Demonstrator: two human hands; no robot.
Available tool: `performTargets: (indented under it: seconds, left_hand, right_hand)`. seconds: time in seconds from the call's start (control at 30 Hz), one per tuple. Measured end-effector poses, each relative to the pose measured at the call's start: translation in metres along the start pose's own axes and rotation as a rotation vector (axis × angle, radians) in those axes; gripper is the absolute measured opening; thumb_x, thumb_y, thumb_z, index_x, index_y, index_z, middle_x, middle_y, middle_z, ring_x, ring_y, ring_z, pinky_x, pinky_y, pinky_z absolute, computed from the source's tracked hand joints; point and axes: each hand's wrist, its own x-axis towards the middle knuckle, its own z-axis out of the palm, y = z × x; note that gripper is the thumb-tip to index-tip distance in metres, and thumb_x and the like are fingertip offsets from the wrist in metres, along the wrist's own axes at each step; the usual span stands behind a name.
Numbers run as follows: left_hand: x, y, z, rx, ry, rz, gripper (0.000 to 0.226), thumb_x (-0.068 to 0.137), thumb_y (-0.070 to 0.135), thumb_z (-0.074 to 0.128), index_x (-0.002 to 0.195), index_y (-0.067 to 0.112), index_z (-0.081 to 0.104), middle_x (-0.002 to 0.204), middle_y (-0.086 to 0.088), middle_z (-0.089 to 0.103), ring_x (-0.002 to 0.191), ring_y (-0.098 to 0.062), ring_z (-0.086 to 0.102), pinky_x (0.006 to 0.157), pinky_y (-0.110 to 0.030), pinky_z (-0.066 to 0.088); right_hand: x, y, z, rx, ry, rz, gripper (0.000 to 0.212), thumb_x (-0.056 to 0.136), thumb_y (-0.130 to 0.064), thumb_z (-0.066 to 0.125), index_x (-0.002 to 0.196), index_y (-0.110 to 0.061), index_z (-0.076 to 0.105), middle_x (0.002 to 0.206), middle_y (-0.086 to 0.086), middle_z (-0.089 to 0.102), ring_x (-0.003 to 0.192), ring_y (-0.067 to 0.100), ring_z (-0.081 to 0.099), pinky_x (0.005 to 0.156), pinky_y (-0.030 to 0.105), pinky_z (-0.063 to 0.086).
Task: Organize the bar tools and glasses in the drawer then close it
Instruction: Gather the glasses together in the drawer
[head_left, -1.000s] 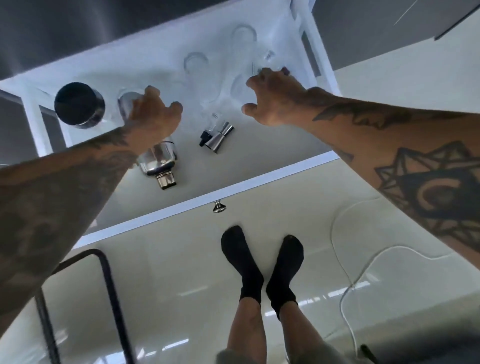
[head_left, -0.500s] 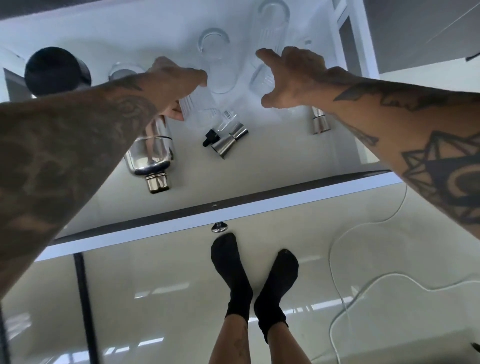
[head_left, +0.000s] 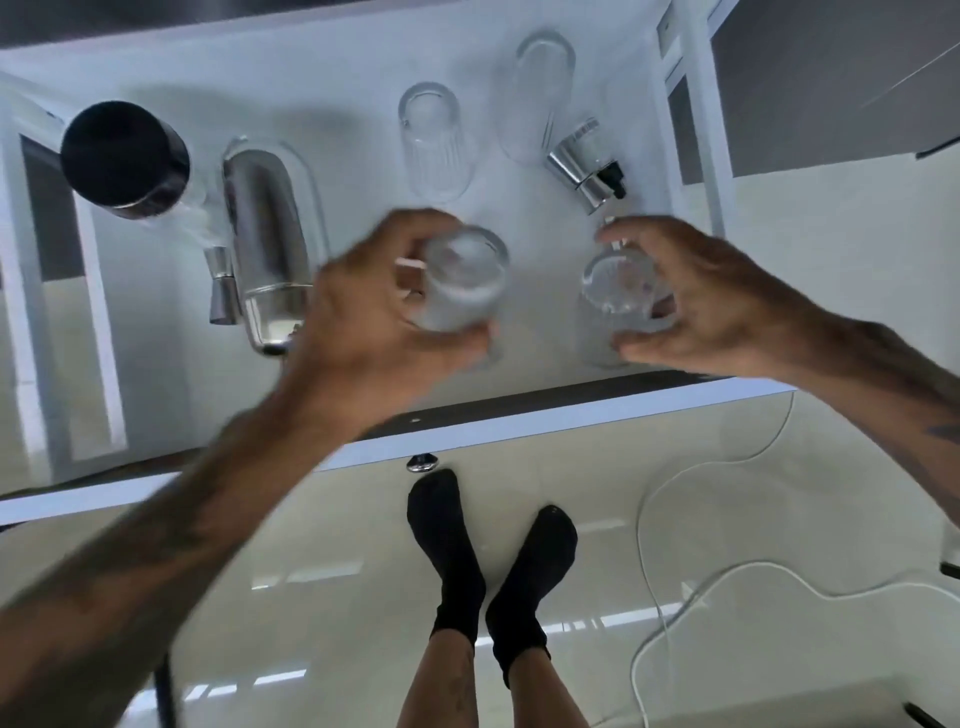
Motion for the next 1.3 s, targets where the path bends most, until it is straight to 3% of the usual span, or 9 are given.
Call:
performTargets:
  seconds: [0.23, 0.47, 0.6, 0.77, 0.83, 0.93, 1.03, 1.17, 1.3]
  left_hand:
    - [0.011, -0.018, 0.057, 0.210, -0.247, 0.199, 0.058, 0.063, 0.020, 0.088, 0.112, 0.018, 0.056, 0.103, 0.002, 0.063, 0.094, -0.021, 0.063, 0.078, -0.042, 0.056]
    - [0.022, -0.031, 0.063, 0.410, -0.383, 0.226, 0.060, 0.062, 0.021, 0.087, 0.106, 0.025, 0.045, 0.102, 0.006, 0.051, 0.085, -0.020, 0.053, 0.071, -0.037, 0.050]
    - [0.022, -0.034, 0.067, 0.507, -0.427, 0.281, 0.059, 0.073, 0.009, 0.079, 0.109, 0.027, 0.038, 0.105, 0.004, 0.048, 0.085, -0.017, 0.050, 0.070, -0.034, 0.049]
    - [0.028, -0.028, 0.059, 0.648, -0.632, 0.157, 0.098, 0.078, -0.003, 0.070, 0.147, 0.039, 0.015, 0.128, 0.002, 0.043, 0.107, -0.014, 0.047, 0.083, -0.032, 0.050]
    - [0.040, -0.019, 0.031, 0.617, -0.615, 0.043, 0.084, 0.079, 0.005, 0.069, 0.146, 0.035, 0.029, 0.129, 0.003, 0.046, 0.110, -0.013, 0.049, 0.089, -0.030, 0.045]
    - [0.067, -0.003, -0.020, 0.464, -0.167, 0.022, 0.045, 0.076, 0.023, 0.067, 0.120, 0.024, 0.058, 0.104, 0.000, 0.063, 0.091, -0.023, 0.065, 0.084, -0.036, 0.054]
    - [0.100, 0.000, -0.035, 0.559, 0.176, -0.032, 0.057, 0.075, 0.041, 0.065, 0.126, 0.019, 0.052, 0.111, -0.005, 0.065, 0.100, -0.024, 0.063, 0.082, -0.033, 0.050]
    - [0.133, -0.008, -0.009, 0.569, 0.092, -0.182, 0.086, 0.075, 0.054, 0.070, 0.141, 0.011, 0.034, 0.136, -0.015, 0.051, 0.124, -0.031, 0.049, 0.094, -0.034, 0.041]
    - [0.146, -0.024, 0.007, 0.545, 0.089, -0.102, 0.077, 0.075, 0.045, 0.071, 0.135, 0.007, 0.041, 0.126, -0.014, 0.056, 0.110, -0.029, 0.055, 0.082, -0.031, 0.044]
  right_hand:
    - [0.002, 0.003, 0.007, -0.142, -0.123, -0.069, 0.067, 0.066, -0.012, 0.085, 0.112, -0.031, 0.040, 0.109, -0.007, 0.038, 0.083, 0.025, 0.056, 0.068, 0.043, 0.054]
    - [0.004, -0.005, 0.004, -0.255, -0.219, -0.023, 0.059, 0.073, 0.001, 0.078, 0.104, -0.026, 0.036, 0.104, -0.004, 0.035, 0.072, 0.022, 0.055, 0.060, 0.044, 0.054]
    - [0.009, -0.008, 0.004, -0.347, -0.306, 0.001, 0.061, 0.076, 0.002, 0.075, 0.096, -0.028, 0.026, 0.102, 0.001, 0.035, 0.061, 0.015, 0.047, 0.048, 0.034, 0.043]
    - [0.025, -0.025, -0.004, -0.444, -0.605, 0.211, 0.083, 0.080, 0.008, 0.060, 0.139, -0.033, 0.019, 0.129, 0.007, 0.039, 0.074, 0.018, 0.053, 0.052, 0.028, 0.042]
    - [0.036, -0.030, -0.026, -0.458, -0.679, 0.270, 0.078, 0.083, 0.000, 0.058, 0.142, -0.031, 0.020, 0.133, 0.009, 0.048, 0.084, 0.022, 0.058, 0.064, 0.033, 0.051]
    - [0.061, -0.036, -0.068, -0.477, -0.449, 0.272, 0.047, 0.085, -0.025, 0.062, 0.129, -0.028, 0.047, 0.127, 0.007, 0.061, 0.100, 0.028, 0.061, 0.088, 0.039, 0.052]
    - [0.096, -0.043, -0.080, -0.331, 0.063, 0.266, 0.058, 0.081, -0.039, 0.062, 0.134, -0.018, 0.048, 0.133, 0.013, 0.057, 0.115, 0.033, 0.057, 0.093, 0.040, 0.049]
    - [0.140, -0.059, -0.049, -0.178, 0.184, 0.231, 0.079, 0.083, -0.044, 0.063, 0.147, -0.013, 0.029, 0.138, 0.018, 0.049, 0.128, 0.037, 0.048, 0.101, 0.042, 0.044]
    - [0.162, -0.054, -0.027, -0.169, 0.227, 0.194, 0.071, 0.085, -0.032, 0.064, 0.145, -0.016, 0.030, 0.140, 0.016, 0.043, 0.127, 0.035, 0.047, 0.099, 0.039, 0.044]
